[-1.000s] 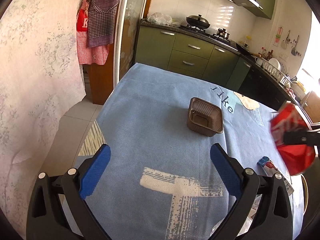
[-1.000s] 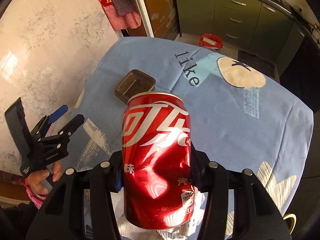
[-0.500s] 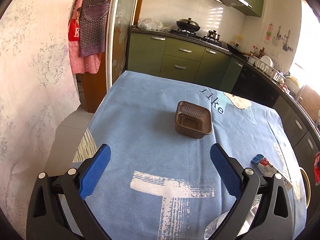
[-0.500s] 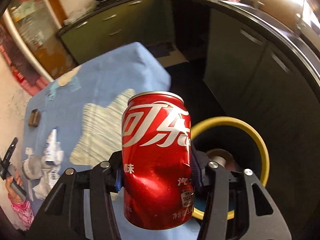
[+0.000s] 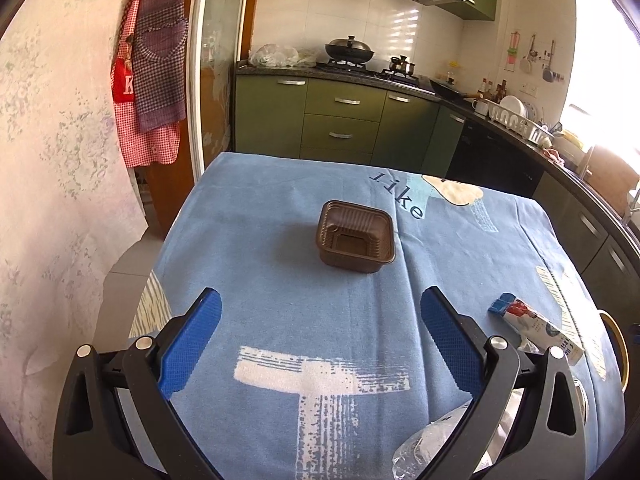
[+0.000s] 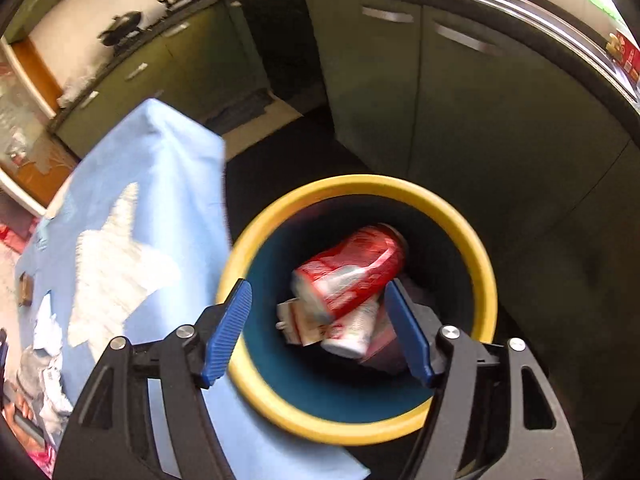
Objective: Collect trash
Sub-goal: 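Carry the cola can over the bin and open the right tool, then grasp the clear water bottle with the left tool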
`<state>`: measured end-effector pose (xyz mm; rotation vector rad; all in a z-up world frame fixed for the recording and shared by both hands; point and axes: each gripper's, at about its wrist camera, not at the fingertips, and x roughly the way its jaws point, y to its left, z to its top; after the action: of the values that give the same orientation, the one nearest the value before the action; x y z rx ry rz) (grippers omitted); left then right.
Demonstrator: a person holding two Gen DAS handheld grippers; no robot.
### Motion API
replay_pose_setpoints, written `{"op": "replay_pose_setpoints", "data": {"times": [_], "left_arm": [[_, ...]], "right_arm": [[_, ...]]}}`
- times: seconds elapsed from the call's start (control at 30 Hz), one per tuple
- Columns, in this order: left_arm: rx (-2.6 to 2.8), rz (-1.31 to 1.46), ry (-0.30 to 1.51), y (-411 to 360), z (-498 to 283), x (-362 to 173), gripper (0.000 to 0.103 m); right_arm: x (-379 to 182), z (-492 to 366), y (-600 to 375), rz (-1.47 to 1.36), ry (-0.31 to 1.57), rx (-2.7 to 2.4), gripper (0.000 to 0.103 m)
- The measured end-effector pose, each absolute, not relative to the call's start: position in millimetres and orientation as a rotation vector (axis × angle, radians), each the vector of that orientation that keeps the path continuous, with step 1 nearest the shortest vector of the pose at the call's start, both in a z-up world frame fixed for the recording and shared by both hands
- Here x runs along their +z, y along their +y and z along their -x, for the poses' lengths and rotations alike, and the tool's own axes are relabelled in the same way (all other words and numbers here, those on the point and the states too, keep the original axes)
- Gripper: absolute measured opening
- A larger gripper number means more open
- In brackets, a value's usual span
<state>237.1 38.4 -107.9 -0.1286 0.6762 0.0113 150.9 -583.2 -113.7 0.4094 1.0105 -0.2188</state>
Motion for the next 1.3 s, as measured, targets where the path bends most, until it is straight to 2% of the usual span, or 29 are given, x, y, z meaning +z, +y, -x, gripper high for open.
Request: {"op": "replay_pose_setpoints", "data": {"times": [0.4,0.57,0.9,1.3], "left_arm": [[-0.159,0.053,0.649,9.5,-223.7,-94.8,0.098],[-0.386,-0.094,0.653,-15.6,-206.6,-82.4,0.098],[-0.895,-0.484,0.793,-64.5,-204.8,-89.4,0.098],[-0.999,-0.752,0.949,-86.4,-214.7,-119.9,0.085]], "right_arm": [[-119.2,-125.3,-531.2,-0.393,1.006,-0.112,0.074],[-125.5,-125.0,-530.3,-0.401,1.016,-0.089,0.074],[-125.5,-121.3,-523.4,-0.398,1.014,-0.070,0.074],[-132.0,-119.4,-523.4,-0.425,1.022,-0.080,0.075]]}}
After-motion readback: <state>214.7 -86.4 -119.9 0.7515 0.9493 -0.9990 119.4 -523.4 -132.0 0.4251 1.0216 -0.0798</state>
